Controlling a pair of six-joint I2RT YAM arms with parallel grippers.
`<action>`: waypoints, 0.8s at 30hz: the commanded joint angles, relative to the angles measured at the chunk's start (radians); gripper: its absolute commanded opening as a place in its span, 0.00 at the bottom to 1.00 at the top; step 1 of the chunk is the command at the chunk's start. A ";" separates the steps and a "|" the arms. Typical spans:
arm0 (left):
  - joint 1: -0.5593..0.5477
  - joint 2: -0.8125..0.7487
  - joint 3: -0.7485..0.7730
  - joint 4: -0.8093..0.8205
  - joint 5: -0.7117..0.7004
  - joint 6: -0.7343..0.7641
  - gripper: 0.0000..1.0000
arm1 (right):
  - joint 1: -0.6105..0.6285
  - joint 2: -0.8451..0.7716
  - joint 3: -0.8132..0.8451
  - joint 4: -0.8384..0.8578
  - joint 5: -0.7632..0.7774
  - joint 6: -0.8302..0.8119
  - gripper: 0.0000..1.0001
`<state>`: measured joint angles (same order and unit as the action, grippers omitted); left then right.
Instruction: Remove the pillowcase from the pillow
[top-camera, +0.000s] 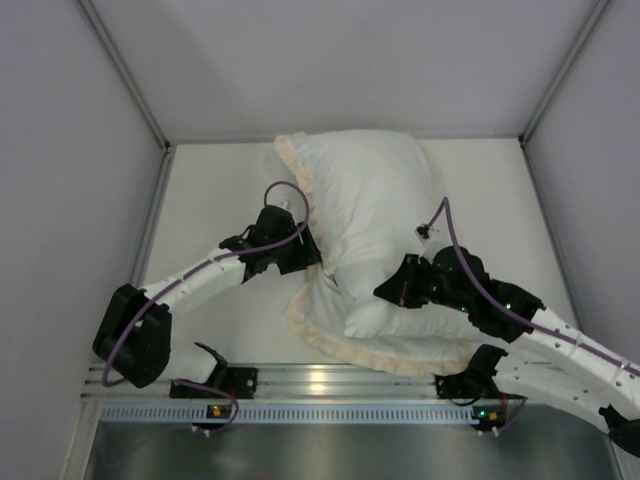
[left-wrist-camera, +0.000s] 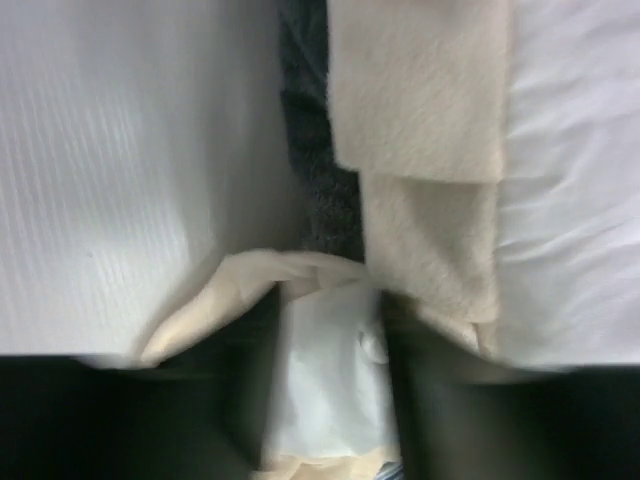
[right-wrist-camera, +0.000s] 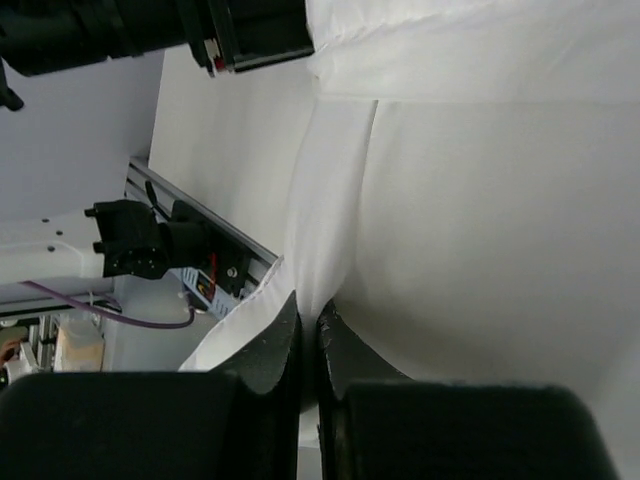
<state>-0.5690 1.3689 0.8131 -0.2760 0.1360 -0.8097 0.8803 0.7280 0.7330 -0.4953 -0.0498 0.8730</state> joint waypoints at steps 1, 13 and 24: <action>0.014 -0.045 0.078 -0.037 -0.003 0.049 0.73 | 0.040 0.007 0.002 0.050 -0.051 -0.054 0.00; 0.004 -0.596 -0.117 -0.131 0.244 0.009 0.99 | 0.117 0.064 0.199 -0.113 0.016 -0.227 0.77; -0.237 -0.676 -0.161 -0.130 0.194 -0.115 0.69 | 0.022 0.123 0.456 -0.393 0.623 -0.236 0.66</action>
<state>-0.6991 0.6548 0.6407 -0.4175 0.3996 -0.8749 0.9665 0.7666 1.1294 -0.7727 0.3340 0.6697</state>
